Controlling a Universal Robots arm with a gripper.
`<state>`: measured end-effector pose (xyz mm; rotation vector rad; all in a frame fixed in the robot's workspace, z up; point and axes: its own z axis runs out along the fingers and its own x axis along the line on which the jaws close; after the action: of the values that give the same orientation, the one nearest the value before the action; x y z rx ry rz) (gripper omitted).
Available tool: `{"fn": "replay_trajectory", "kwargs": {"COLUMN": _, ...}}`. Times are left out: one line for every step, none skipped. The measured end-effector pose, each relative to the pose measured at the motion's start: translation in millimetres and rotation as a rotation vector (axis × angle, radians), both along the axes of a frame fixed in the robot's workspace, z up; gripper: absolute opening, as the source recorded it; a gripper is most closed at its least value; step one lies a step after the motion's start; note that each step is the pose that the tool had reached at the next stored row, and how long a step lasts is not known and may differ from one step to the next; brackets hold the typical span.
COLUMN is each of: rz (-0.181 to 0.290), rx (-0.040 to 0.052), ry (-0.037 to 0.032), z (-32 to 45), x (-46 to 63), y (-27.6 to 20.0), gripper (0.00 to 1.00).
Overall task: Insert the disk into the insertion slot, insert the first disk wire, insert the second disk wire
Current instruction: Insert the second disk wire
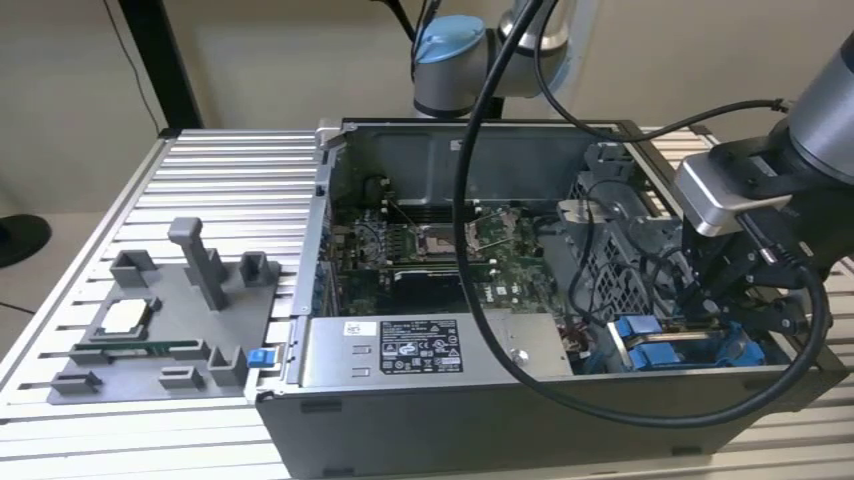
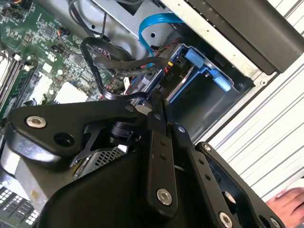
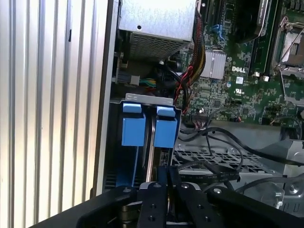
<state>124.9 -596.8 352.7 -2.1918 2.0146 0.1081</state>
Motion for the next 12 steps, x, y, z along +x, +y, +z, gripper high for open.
{"fn": "replay_trajectory", "kwargs": {"rz": 0.000, "rx": 0.0000, "ry": -0.0005, "z": -0.1, "x": 0.0, "y": 0.0, "gripper": 0.00}}
{"fn": "replay_trajectory", "kwargs": {"rz": 0.000, "rx": 0.0001, "ry": -0.0017, "z": -0.4, "x": 0.0, "y": 0.1, "gripper": 0.00}}
{"fn": "replay_trajectory", "kwargs": {"rz": 0.000, "rx": 0.0001, "ry": -0.0034, "z": -0.8, "x": -0.1, "y": 0.0, "gripper": 0.00}}
{"fn": "replay_trajectory", "kwargs": {"rz": 0.000, "rx": -0.0001, "ry": -0.0057, "z": -1.3, "x": -0.1, "y": 0.0, "gripper": 0.00}}
{"fn": "replay_trajectory", "kwargs": {"rz": 0.000, "rx": -0.0002, "ry": -0.0087, "z": -1.9, "x": -0.1, "y": 0.0, "gripper": 0.00}}
{"fn": "replay_trajectory", "kwargs": {"rz": -0.001, "rx": -0.0001, "ry": -0.0121, "z": -2.5, "x": -0.2, "y": 0.0, "gripper": 0.00}}
{"fn": "replay_trajectory", "kwargs": {"rz": -0.002, "rx": -0.0001, "ry": -0.0155, "z": -3.1, "x": -0.4, "y": 0.1, "gripper": 0.00}}
{"fn": "replay_trajectory", "kwargs": {"rz": -0.004, "rx": -0.0003, "ry": -0.0177, "z": -3.5, "x": -0.8, "y": 0.0, "gripper": 0.00}}
{"fn": "replay_trajectory", "kwargs": {"rz": -0.007, "rx": -0.0006, "ry": -0.0191, "z": -4.1, "x": -1.2, "y": 0.0, "gripper": 0.00}}
{"fn": "replay_trajectory", "kwargs": {"rz": -0.013, "rx": -0.0007, "ry": -0.0196, "z": -4.6, "x": -1.8, "y": 0.0, "gripper": 0.00}}
{"fn": "replay_trajectory", "kwargs": {"rz": -0.019, "rx": -0.0009, "ry": -0.0198, "z": -5.0, "x": -2.5, "y": 0.0, "gripper": 0.00}}
{"fn": "replay_trajectory", "kwargs": {"rz": -0.025, "rx": -0.0011, "ry": -0.0198, "z": -5.1, "x": -3.1, "y": 0.0, "gripper": 0.00}}
